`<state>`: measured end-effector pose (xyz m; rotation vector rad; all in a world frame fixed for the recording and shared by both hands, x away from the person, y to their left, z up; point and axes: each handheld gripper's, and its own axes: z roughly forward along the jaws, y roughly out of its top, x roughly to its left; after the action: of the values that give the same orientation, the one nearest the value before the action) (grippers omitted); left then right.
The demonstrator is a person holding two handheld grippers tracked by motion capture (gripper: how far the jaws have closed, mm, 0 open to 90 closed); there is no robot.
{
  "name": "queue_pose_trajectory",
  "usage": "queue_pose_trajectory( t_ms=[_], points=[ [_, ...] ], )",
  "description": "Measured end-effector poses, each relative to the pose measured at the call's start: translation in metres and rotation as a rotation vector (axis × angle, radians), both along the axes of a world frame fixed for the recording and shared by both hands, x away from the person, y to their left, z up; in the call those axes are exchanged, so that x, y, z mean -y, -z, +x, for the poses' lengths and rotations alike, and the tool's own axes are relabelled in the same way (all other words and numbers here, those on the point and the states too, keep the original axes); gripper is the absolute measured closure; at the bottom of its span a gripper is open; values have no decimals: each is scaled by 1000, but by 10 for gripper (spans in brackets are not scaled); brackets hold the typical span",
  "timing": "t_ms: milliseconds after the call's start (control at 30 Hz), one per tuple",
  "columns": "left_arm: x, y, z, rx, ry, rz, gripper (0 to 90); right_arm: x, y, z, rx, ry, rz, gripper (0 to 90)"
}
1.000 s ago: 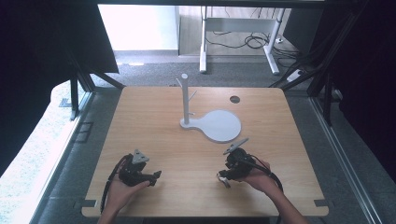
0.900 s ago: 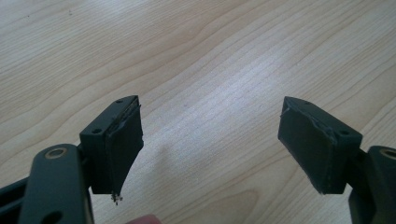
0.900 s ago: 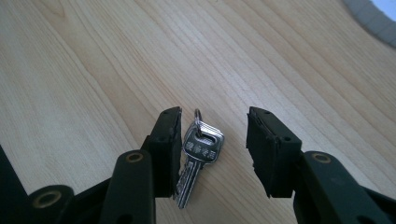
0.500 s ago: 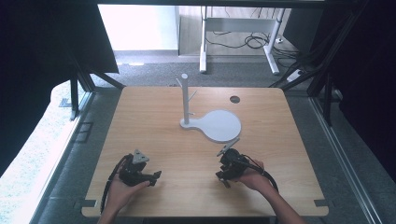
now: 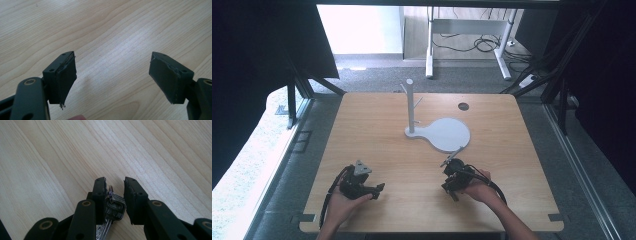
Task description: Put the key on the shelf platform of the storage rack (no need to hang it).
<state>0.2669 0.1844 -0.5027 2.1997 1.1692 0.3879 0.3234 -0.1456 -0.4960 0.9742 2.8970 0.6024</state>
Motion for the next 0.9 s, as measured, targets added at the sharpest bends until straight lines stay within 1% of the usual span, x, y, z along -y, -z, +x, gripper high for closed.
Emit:
queue_pose_trajectory(
  t_ms=[300,367,433,600,700,900],
  points=[
    [0,1,1,-5,1,4,223,-1,3,3,-25,9,-27,756],
    [1,2,1,-8,-1,2,223,-1,3,3,-36,9,-26,771],
    [1,2,1,-9,-1,3,222,-1,3,3,-43,10,-30,800],
    [1,2,1,-10,0,3,222,-1,3,4,-52,2,-37,833],
    [1,2,1,-11,2,3,222,-2,2,4,-62,-8,-50,882],
    [0,2,1,-9,-3,-1,222,-1,1,4,-74,-12,-66,888]
  ],
)
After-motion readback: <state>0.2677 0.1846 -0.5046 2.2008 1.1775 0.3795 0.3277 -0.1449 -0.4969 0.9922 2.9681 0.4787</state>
